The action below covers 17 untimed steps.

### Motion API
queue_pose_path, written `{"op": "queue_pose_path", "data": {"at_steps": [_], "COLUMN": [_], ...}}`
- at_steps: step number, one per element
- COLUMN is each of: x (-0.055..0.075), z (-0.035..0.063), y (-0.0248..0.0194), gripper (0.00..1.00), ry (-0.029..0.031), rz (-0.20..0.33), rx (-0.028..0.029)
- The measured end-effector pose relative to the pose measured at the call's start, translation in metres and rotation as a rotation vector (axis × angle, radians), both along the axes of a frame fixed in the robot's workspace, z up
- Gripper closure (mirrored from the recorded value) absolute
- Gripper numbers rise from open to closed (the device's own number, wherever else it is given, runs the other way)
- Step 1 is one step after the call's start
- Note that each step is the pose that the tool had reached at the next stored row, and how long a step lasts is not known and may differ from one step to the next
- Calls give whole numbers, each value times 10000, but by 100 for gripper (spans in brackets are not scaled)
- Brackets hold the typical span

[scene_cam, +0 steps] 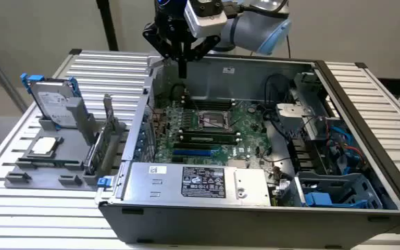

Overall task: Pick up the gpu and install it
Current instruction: 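Reach for the gpu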

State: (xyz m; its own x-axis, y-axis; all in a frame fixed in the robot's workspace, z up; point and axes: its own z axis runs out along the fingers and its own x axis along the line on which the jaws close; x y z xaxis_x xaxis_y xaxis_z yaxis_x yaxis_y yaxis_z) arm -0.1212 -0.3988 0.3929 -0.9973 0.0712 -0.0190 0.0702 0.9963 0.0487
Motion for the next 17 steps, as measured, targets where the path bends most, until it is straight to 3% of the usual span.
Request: {"op": "queue_pose_path", "data": {"at_steps": [14, 17], "x": [-3, -77], "z": [2, 0], "y": [-3, -65], "gripper": [100, 100], "ry": [2, -10], "rz": [0, -1], "rx": [-2, 1]}}
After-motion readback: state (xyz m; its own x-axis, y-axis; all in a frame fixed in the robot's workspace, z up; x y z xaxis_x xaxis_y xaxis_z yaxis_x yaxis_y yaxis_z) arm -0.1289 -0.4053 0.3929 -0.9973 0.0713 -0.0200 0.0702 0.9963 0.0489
